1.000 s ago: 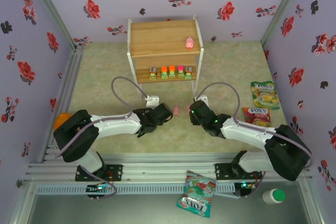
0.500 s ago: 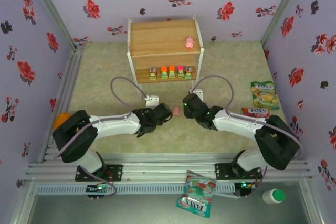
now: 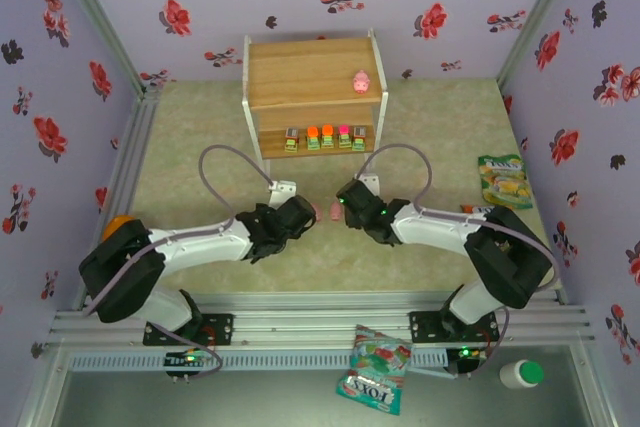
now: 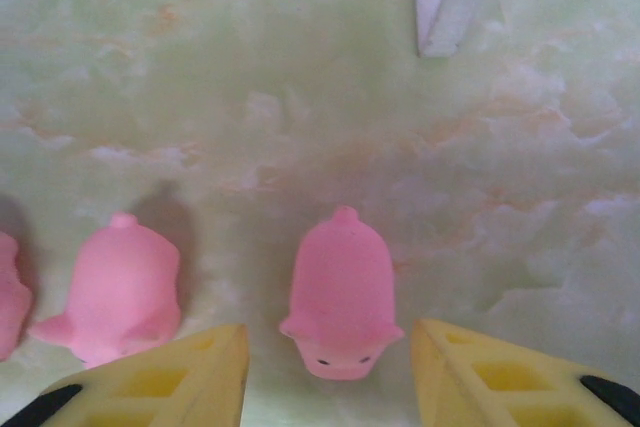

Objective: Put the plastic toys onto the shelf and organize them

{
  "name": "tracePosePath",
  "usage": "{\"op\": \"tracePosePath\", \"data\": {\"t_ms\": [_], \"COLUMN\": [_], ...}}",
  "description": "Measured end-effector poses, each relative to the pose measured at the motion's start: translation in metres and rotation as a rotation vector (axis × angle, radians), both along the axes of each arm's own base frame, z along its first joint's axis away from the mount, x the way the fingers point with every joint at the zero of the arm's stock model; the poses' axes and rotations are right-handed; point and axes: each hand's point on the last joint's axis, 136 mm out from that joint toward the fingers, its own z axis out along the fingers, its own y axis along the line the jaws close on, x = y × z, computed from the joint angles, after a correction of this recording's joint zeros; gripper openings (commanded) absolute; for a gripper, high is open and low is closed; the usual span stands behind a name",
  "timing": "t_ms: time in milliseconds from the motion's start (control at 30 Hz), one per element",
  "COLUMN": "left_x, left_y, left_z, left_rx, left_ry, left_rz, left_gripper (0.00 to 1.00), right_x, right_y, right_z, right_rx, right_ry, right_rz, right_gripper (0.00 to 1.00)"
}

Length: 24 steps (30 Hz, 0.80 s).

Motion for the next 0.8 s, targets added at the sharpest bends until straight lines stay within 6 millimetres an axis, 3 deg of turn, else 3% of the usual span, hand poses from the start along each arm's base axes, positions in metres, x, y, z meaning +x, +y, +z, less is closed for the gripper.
{"op": "tracePosePath", "data": {"t_ms": [133,533,800], "left_x": [0.002,0.003,0.002], "left_y": [0.005,0.003,0.003], "left_z": [-0.006,-0.002,0.002], "left_rx": [0.012,-0.044,-0.068], "left_ry": [0.012,0.015,0.013], "left_rz": [-0.015,-0.035,-0.040], "left_gripper": [0.72,0.73,0.73], "right_x": [0.003,0.002,0.000], "right_y": [0.007,-0.006,-0.008], "right_z": [0.002,0.000,-0.012], "right_rx": [-0.002,-0.048,-0.065], "right_ry": [-0.007,-0.007,0.016], "right_rz": [-0.007,-0.058,-0.076], "right_gripper": [0.50,0.55,0.54]}}
